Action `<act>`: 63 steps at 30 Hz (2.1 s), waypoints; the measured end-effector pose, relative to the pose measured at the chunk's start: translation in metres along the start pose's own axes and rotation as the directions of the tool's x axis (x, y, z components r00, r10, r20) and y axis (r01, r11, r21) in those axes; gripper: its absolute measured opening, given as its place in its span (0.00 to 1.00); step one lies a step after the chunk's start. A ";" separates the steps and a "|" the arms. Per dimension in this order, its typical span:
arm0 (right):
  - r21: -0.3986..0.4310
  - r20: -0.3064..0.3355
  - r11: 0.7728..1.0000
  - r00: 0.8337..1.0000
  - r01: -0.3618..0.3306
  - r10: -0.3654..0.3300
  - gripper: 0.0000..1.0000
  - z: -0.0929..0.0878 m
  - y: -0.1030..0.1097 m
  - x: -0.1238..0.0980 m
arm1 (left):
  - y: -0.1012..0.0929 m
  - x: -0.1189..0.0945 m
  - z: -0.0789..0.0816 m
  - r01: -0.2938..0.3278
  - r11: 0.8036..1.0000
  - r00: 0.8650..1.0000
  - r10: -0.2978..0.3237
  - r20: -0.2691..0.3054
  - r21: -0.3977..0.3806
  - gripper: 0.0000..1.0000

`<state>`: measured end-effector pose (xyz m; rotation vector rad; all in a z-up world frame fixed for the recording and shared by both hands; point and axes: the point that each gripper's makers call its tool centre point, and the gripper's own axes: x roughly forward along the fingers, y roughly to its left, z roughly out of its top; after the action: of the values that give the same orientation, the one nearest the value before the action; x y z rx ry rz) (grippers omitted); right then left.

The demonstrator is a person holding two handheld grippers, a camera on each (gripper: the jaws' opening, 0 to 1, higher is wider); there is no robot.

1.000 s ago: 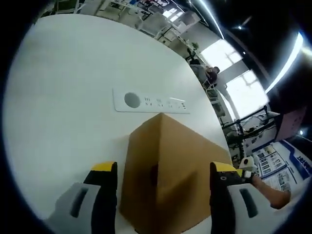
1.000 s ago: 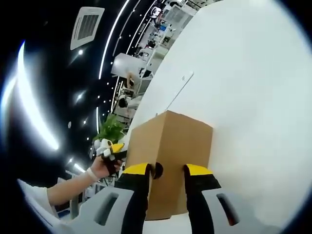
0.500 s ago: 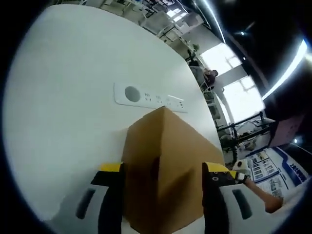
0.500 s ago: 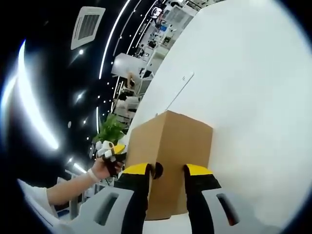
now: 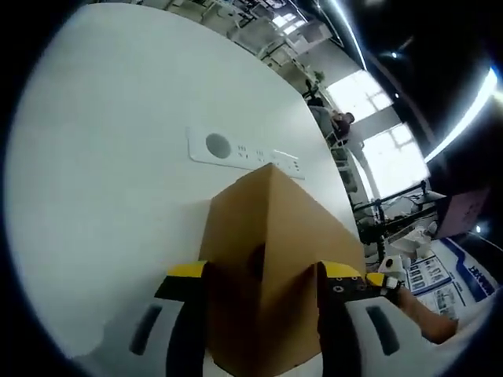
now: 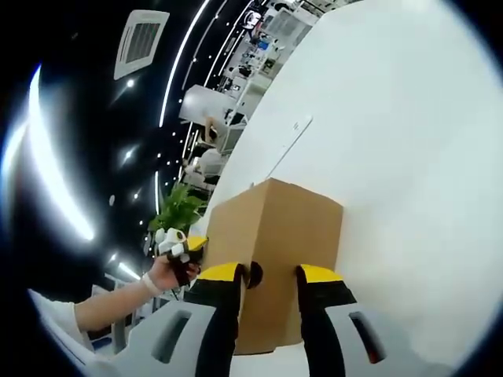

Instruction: Operate the shoe box by opening the lid, removing the specified soft item, and placing it in the target area until the item is outside and the box remains undamaged.

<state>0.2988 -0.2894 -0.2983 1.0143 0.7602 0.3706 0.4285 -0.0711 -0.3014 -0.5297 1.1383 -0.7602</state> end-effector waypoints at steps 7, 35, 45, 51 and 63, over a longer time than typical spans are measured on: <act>0.003 -0.001 1.000 1.000 -0.001 0.001 0.27 0.000 0.000 0.000 | 0.002 0.001 0.001 0.003 1.000 1.000 -0.003 0.017 -0.008 0.53; -0.005 0.010 1.000 1.000 -0.003 0.003 0.27 0.001 0.000 0.000 | 0.001 -0.011 0.008 0.039 0.998 0.999 -0.039 0.020 -0.039 0.36; -0.004 0.011 1.000 1.000 -0.002 0.002 0.27 0.001 0.000 0.000 | 0.001 -0.011 0.007 0.053 0.997 0.998 -0.051 0.045 -0.050 0.35; -0.009 0.004 1.000 1.000 0.002 -0.002 0.27 0.001 0.000 0.000 | 0.000 -0.012 0.006 0.054 0.998 0.996 -0.050 0.076 -0.044 0.35; -0.019 -0.033 1.000 0.999 0.013 -0.014 0.27 0.001 -0.001 0.001 | 0.003 -0.013 0.007 0.051 0.996 0.984 -0.039 0.172 -0.066 0.34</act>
<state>0.2999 -0.2900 -0.2992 0.9868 0.7917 0.3829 0.4331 -0.0593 -0.2935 -0.6692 0.9993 -0.7014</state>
